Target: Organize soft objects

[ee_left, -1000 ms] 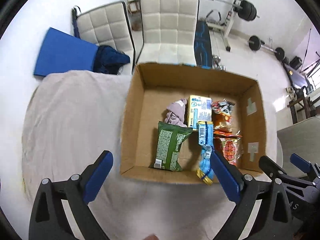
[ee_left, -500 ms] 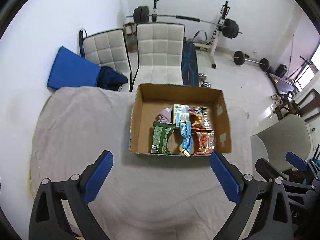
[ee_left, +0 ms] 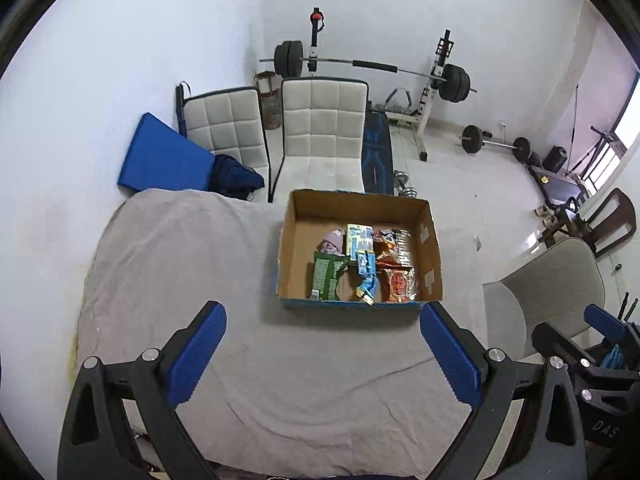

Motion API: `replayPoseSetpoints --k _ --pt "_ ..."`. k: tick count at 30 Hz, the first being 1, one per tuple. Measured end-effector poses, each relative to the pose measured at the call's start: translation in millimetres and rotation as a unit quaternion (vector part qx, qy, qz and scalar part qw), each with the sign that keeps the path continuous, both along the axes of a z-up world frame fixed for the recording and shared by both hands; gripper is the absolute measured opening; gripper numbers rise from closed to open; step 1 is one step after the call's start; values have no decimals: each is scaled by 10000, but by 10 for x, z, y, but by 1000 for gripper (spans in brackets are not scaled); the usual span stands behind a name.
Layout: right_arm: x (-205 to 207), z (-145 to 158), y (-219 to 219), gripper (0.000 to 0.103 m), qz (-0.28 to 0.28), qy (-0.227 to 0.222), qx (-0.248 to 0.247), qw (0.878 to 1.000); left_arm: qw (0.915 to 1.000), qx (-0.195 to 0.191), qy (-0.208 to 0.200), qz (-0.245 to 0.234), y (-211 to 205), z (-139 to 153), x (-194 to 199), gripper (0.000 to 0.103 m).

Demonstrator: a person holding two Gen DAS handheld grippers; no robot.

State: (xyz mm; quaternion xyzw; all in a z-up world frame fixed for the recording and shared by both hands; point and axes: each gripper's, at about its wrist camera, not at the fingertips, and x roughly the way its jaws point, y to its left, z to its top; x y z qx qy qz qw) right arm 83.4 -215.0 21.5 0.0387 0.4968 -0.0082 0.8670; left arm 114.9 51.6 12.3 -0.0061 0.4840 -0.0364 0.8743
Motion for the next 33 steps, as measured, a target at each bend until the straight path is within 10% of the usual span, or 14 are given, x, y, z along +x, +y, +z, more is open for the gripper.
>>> replayPoseSetpoints --k 33 --pt "119 95 -88 103 -340 -239 -330 9986 9994 140 -287 91 20 68 -94 100"
